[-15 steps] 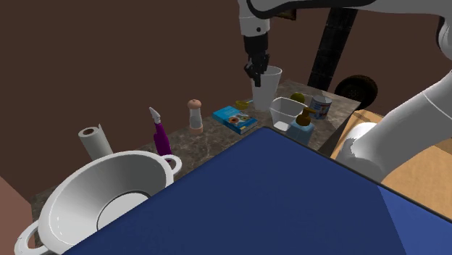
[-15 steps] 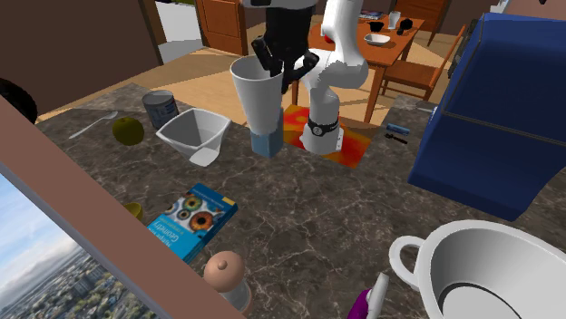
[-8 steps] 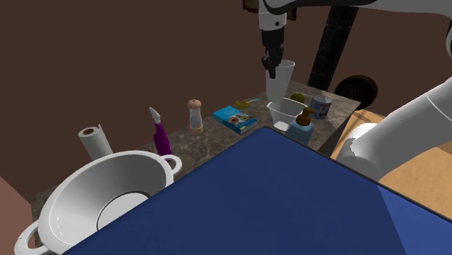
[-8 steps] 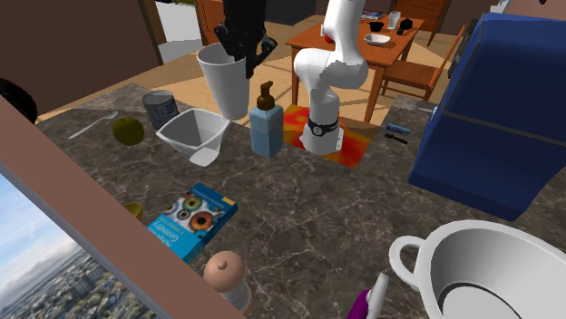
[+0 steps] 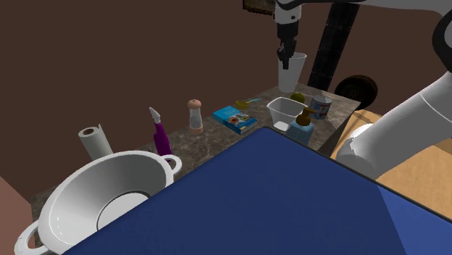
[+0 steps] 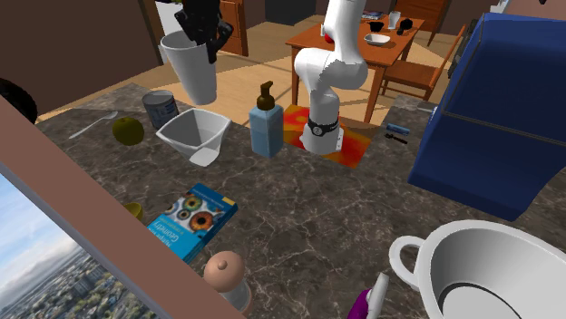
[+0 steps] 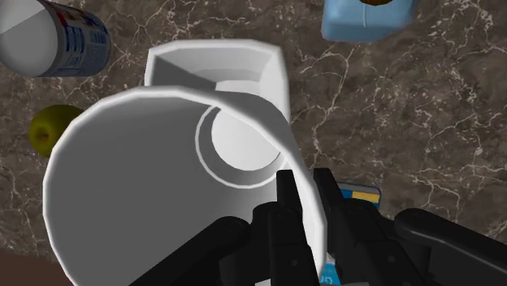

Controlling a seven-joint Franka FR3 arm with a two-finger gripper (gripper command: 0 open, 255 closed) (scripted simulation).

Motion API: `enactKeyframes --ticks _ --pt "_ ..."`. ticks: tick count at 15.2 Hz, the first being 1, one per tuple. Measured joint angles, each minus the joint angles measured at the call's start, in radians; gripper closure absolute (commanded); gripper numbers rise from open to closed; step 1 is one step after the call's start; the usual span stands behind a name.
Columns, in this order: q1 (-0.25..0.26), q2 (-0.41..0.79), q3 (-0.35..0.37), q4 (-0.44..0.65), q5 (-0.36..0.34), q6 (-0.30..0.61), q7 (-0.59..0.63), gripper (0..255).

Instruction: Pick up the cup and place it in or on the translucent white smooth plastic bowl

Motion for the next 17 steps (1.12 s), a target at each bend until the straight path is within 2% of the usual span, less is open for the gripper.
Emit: enactKeyframes --ticks 5,17 --pt "-0.037 0.047 -0.089 0.055 -0.031 0.022 -0.122 255" --pt "-0.046 0.024 -0.109 -0.113 -0.047 0.169 -0.103 255"
